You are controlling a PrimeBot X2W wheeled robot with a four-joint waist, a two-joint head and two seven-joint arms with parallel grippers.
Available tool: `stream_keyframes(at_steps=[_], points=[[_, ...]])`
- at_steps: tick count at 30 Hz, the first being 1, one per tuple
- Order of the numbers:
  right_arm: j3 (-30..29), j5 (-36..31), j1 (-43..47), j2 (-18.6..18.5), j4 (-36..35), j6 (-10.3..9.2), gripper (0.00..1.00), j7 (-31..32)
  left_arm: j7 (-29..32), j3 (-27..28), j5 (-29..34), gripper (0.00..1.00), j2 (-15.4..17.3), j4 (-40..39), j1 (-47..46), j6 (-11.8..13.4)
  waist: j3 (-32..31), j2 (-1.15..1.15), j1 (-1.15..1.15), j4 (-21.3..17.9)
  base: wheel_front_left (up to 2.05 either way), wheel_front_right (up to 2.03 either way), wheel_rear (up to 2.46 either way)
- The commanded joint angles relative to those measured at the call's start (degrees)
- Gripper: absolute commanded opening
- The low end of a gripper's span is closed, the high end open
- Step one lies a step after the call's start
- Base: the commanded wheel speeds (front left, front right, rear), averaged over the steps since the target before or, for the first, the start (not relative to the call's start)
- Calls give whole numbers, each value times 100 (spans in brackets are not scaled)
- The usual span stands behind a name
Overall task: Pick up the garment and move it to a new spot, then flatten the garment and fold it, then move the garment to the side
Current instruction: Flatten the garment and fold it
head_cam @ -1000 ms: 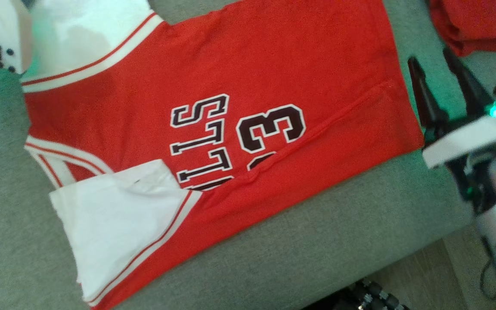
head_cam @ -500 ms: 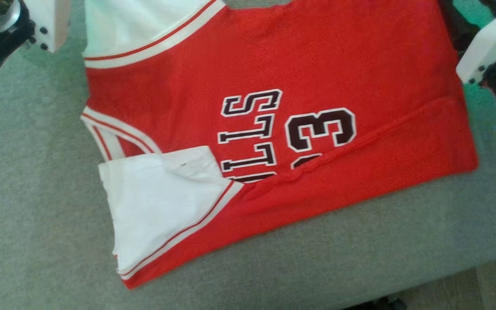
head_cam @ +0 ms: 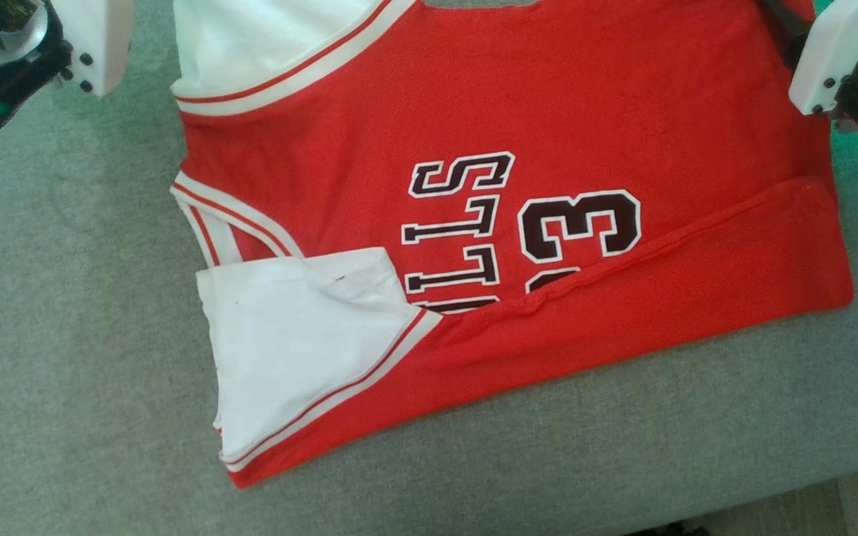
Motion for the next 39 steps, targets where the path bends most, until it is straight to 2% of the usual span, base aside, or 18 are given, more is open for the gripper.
stream_keyframes(at_steps=[1, 12, 16, 20, 21, 22, 24, 30, 33, 34, 39], points=[[65, -61, -81, -94, -39, 39, 100, 68, -70, 192, -54, 0, 182, -15, -421, 11, -29, 0, 0, 6, 0, 0, 0], [197, -23, -297, 86, 149, 39, 100, 215, -178, -107, -253, 0, 176, 88, -490, 11, -132, 0, 0, 13, 0, 0, 0], [234, 28, -360, 100, 159, 39, 91, 212, -204, -175, -307, 0, 149, 107, -523, 11, -142, 0, 0, 38, 0, 0, 0], [279, 54, -393, 105, 188, 39, 74, 199, -242, -227, -341, 0, 135, 114, -531, 11, -152, 0, 0, 63, 0, 0, 0], [303, 64, -403, 110, 210, 39, 60, 206, -253, -247, -352, 0, 131, 120, -534, 11, -158, 0, 0, 73, 0, 0, 0], [316, 70, -407, 108, 222, 39, 52, 210, -259, -255, -356, 0, 128, 123, -536, 11, -163, 0, 0, 77, 0, 0, 0], [336, 81, -409, 107, 252, 39, 45, 213, -274, -271, -361, 0, 119, 130, -536, 11, -177, 0, 0, 84, 0, 0, 0], [354, 46, -451, 78, 360, 39, 38, 130, -314, -302, -350, 0, 102, 135, -531, 11, -223, 0, 0, 92, 0, 0, 0], [359, 37, -474, 77, 388, 39, 19, 56, -351, -312, -322, 0, 97, 133, -529, 11, -237, 0, 0, 97, 0, 0, 0], [363, 36, -475, 77, 394, 39, 0, 27, -360, -314, -317, 0, 94, 135, -526, 11, -242, 0, 0, 100, 0, 0, 0], [360, 53, -482, 67, 424, 39, 0, -147, -407, -323, -292, 0, 84, 135, -526, 11, -256, 0, 0, 120, 0, 0, 0]])
